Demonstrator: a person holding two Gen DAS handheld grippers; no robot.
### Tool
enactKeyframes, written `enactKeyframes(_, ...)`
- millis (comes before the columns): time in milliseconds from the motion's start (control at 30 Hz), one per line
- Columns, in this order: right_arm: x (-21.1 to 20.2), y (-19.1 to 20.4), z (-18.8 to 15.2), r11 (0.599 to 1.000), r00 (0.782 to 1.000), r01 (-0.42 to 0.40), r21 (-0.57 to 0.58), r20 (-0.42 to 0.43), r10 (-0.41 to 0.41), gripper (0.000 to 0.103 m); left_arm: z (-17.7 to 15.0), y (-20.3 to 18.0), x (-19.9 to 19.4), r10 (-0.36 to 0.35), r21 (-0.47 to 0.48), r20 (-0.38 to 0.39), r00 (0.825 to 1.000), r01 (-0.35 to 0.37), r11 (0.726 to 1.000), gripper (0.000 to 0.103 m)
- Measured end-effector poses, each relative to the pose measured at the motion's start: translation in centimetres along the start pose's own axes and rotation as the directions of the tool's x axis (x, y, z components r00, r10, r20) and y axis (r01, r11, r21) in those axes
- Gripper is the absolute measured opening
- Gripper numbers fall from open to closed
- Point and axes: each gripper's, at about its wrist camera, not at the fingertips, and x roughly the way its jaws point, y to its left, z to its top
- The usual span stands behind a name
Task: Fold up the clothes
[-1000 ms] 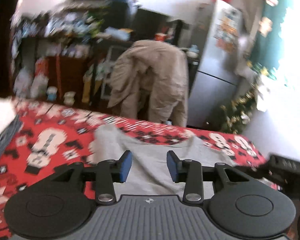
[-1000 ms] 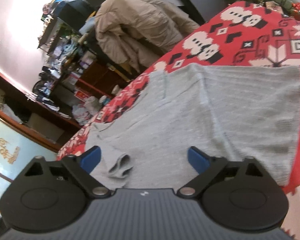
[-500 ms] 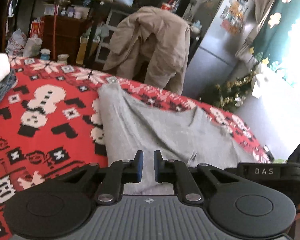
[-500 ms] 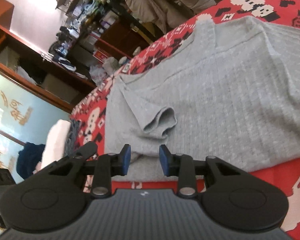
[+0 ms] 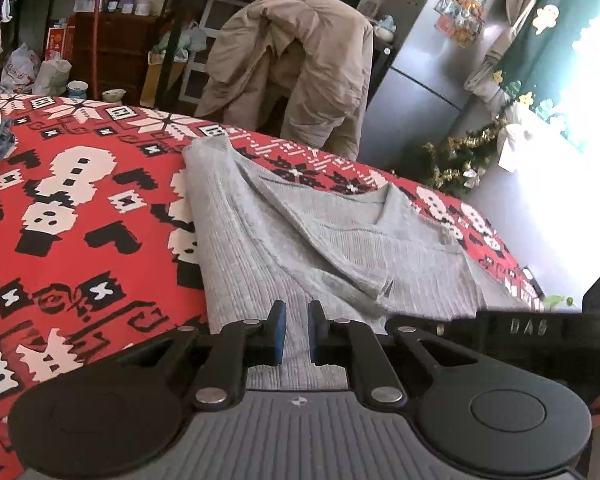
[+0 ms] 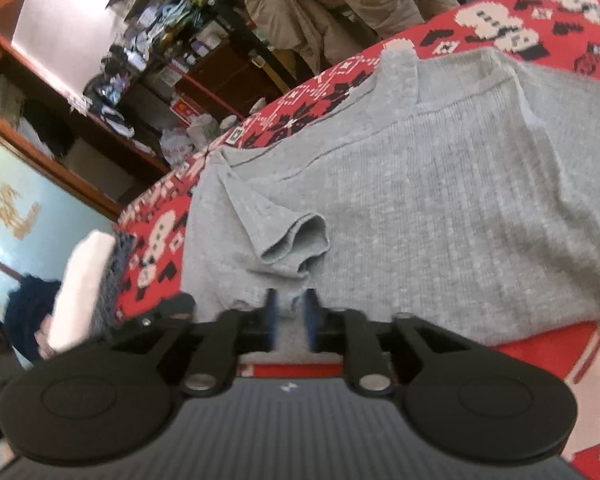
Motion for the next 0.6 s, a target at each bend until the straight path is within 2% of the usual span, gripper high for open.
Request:
enactKeyframes(67,0.4,0.0,0.0,1.0,1.0,0.0,0.012,0.003,0.0,0.03,-0.1,-0.2,0.3,0.007,0.018,-0.009,1.0,-0.006,1.0,0.01)
enactKeyframes(133,0.8,0.0,0.0,1.0,1.0,0.002,0.012,0.0,-0.002,0.024,-0.2,-0.2,0.6,0.008,0.024,-0.029,1.0,-0.007,1.0,0.01)
enactKeyframes(167,1.0,0.1,0.0,1.0,1.0,0.007,0.008,-0.003,-0.007,0.005,-0.3,-0.1,0.8,0.009,0.024,-0.041,0.999,-0.008,1.0,0.01)
enactKeyframes(200,1.0,0.3,-0.1,1.0,1.0,0.02,-0.004,-0.004,-0.02,0.0,-0.3,0.0,0.9,0.012,0.023,-0.053,0.999,-0.011,1.0,0.01)
enactKeyframes(267,0.6,0.8,-0.3,0.997,0.998,0.056,-0.044,0.017,-0.055,0.0,-0.3,0.5,1.0,0.026,0.013,-0.073,0.997,-0.025,1.0,0.01)
enactKeyframes(400,-0.6,0.8,0.0,0.995,0.997,0.07,-0.075,0.023,-0.069,0.0,0.0,1.5,0.8,0.019,-0.011,-0.103,0.994,-0.02,1.0,0.01)
enactKeyframes(567,-0.2,0.5,-0.2,0.991,0.996,0.09,-0.099,-0.011,-0.092,0.001,0.1,1.5,0.3,-0.01,-0.04,-0.098,0.995,0.006,0.999,0.01)
enactKeyframes(600,-0.3,0.5,-0.2,0.989,0.995,0.092,-0.113,-0.013,-0.094,0.005,0.2,1.3,0.3,-0.017,-0.039,-0.088,0.996,0.014,0.999,0.01)
